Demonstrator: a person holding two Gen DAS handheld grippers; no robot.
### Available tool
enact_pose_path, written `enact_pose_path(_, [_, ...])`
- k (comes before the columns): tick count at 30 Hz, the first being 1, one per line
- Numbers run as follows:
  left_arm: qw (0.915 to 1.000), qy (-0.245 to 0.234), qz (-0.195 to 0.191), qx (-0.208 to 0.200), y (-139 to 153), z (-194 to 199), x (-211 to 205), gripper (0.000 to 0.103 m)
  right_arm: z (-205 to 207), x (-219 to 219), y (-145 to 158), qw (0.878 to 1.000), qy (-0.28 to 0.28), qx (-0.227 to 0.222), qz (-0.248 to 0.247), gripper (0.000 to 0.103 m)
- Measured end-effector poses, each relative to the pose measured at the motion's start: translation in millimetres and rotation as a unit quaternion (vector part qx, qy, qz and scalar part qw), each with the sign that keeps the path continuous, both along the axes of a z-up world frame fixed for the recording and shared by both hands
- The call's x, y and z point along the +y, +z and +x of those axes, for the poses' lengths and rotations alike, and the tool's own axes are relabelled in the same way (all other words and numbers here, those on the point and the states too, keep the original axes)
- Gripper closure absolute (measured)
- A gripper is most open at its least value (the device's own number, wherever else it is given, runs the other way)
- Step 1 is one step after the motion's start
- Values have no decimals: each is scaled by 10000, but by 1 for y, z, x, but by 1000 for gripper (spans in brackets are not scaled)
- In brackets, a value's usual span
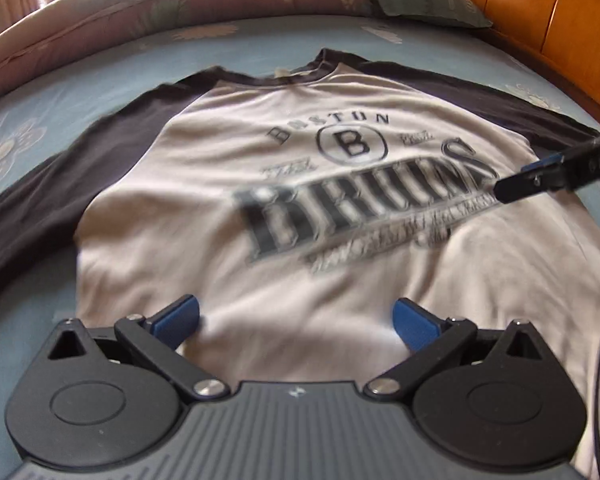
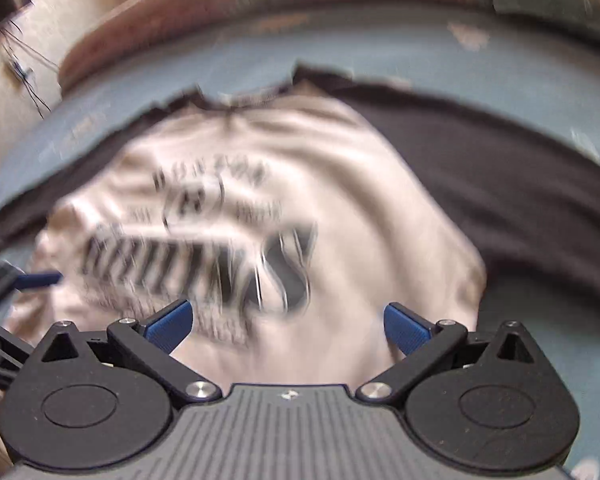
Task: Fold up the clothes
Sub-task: 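Raise the open right tool back over the shirt body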
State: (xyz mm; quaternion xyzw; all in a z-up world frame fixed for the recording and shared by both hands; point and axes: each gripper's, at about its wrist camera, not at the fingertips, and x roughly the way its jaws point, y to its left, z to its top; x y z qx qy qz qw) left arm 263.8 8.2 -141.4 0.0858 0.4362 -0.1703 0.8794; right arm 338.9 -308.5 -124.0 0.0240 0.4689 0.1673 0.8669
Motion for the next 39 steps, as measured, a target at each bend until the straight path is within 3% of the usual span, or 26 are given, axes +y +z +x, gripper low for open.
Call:
enact_pose_path(3, [9999,24,19,127,2,-34,31,1,-40,0,0,9985,57,-59,-547,0])
enact_pose_path(5, [9997,1,118,231,8,-49,43,1,-64,-4,4,9981,-55,82,-601,0])
enact_pose_path(7, [9995,-27,230,205,20,-55,43,1,-87,-7,11,9987,-278,148,-406,0])
enact_pose_path(9, [9996,-271,31,-81,34,-61,33,1,-108,-9,19,9983,-524,169,-167,0])
enact_pose_path(12, [9958,-848,-360,1,38,-69,9,1,-129,-3,26,9970,-755,122,135,0])
enact_pose_path(14, [9929,-1146,-282,154,26,-78,-5,1,-139,4,27,9965,-792,113,253,0])
enact_pose_path(16, [9934,-1102,-11,306,11,-86,-7,1,-147,10,27,9969,-765,69,187,0])
enact_pose_path(19, [9946,-1010,179,148,5,-111,9,1,-158,19,26,9975,-703,-9,32,0])
enact_pose_path(26, [9978,-534,-160,357,11,-153,46,1,-165,21,-1,9968,-756,257,73,0])
enact_pose_path(30, [9943,-924,420,328,14,-165,36,1,-174,35,-6,9977,-445,37,-505,0])
enact_pose_path(32, [9951,-927,282,202,26,-161,33,1,-176,41,-6,9965,-305,6,-778,0])
enact_pose_path(36, [9962,-865,-115,-73,42,-144,17,1,-177,40,2,9965,-402,-1,-728,0])
enact_pose_path(39, [9951,-950,-220,166,27,-141,6,1,-184,38,14,9980,-330,-127,-519,0])
